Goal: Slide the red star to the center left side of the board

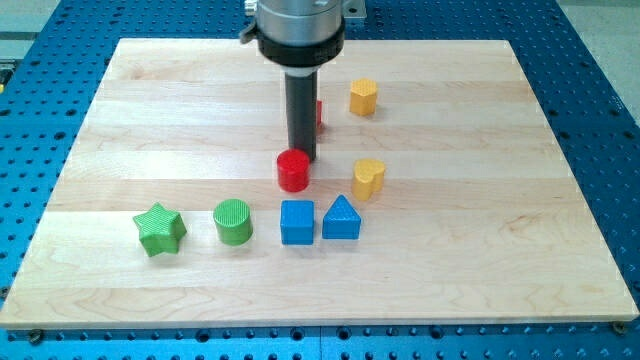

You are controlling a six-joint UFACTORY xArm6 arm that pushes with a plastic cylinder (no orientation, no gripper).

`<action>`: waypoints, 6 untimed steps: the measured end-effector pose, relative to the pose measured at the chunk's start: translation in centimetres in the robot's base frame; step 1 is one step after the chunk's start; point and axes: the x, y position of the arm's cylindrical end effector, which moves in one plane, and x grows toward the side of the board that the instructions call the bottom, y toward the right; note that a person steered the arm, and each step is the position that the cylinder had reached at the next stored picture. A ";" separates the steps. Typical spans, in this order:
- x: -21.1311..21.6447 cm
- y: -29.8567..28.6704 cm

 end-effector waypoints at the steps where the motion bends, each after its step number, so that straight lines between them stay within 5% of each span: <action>1: 1.0 4.3; 3: -6.8 5.0; 6: -7.5 -16.9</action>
